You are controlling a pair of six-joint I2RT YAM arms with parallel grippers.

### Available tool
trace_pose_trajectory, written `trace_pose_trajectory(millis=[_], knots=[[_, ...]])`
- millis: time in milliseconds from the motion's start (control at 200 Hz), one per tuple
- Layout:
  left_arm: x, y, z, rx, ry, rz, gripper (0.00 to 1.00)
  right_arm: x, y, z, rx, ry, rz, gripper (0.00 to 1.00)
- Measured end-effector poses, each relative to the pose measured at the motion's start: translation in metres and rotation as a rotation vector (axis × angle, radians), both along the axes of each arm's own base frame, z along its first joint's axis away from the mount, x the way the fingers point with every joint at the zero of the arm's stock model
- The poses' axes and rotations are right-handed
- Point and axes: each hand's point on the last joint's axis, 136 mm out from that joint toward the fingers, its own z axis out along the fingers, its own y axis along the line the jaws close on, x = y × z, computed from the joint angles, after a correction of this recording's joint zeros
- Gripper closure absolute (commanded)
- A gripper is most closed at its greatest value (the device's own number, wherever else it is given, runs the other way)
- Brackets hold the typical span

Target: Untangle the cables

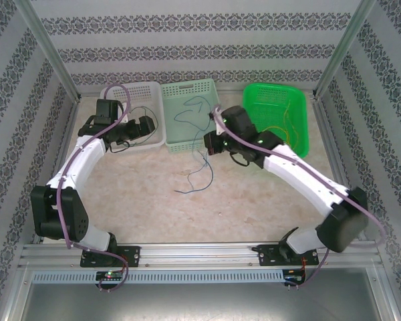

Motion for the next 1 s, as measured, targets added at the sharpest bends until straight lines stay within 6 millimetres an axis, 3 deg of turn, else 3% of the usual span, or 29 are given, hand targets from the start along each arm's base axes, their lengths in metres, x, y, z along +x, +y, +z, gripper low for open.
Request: trace_pose_trajectory(millis=[355,445,515,610,709,874,999], knots=[[-0.003,0.002,-0.001,-0.003,-0.016,0.02,0.0,0.009,-0.014,0.165,0.109,-0.324,-0.015,1.0],[-0.004,0.002,-0.004,-0.003,-0.01,0.02,0.0,0.02,-0.017,0.195,0.126,-0.385,-0.031,1.0],[-0.004,0.002,-0.006,-0.004,-0.007,0.02,0.0,0.035,-0.02,0.204,0.129,-0.405,-0.051,1.0],[-0.006,0.002,-0.009,-0.003,-0.001,0.021,0.0,0.062,-0.023,0.194,0.112,-0.39,-0.084,1.0],[-0.01,0.002,-0.012,-0.003,0.004,0.021,0.0,0.101,-0.026,0.16,0.091,-0.326,-0.12,1.0],[-0.017,0.003,-0.015,-0.003,0.005,0.02,0.0,0.168,-0.021,0.072,0.074,-0.151,-0.154,1.0],[-0.026,0.002,-0.015,-0.007,0.003,0.016,0.0,0.205,-0.014,0.001,0.059,-0.02,-0.163,1.0]])
